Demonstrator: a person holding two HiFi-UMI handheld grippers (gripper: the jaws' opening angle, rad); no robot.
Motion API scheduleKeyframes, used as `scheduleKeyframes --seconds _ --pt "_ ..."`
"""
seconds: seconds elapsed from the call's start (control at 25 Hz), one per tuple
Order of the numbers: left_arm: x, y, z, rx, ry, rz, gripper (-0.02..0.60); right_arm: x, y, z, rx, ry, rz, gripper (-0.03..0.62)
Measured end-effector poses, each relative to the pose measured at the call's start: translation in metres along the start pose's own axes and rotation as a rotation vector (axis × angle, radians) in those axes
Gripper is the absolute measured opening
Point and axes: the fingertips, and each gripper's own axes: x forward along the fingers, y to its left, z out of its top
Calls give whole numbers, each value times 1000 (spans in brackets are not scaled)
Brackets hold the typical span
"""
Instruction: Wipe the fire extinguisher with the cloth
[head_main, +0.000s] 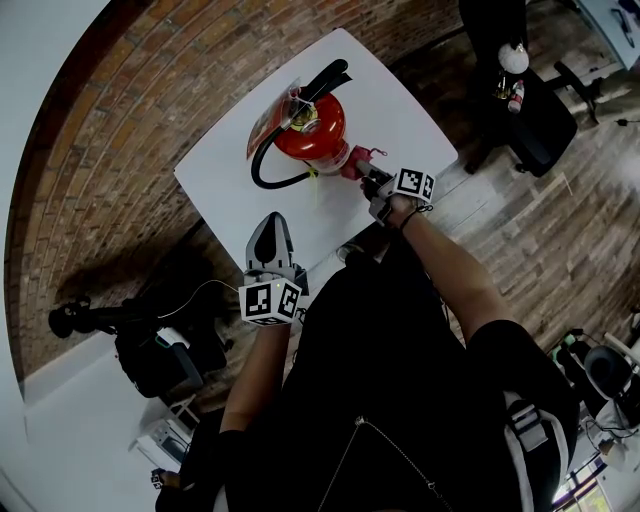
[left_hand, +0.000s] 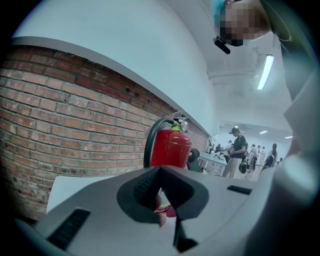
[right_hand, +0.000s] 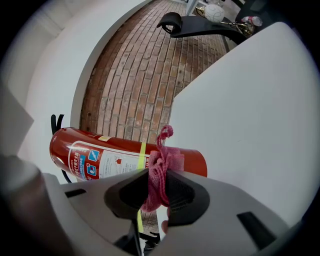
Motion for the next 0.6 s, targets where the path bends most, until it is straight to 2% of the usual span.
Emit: scheduleKeyframes --seconds 0.6 --pt "-2 -3 3 -2 -10 -7 8 -6 24 0 10 -15 37 101"
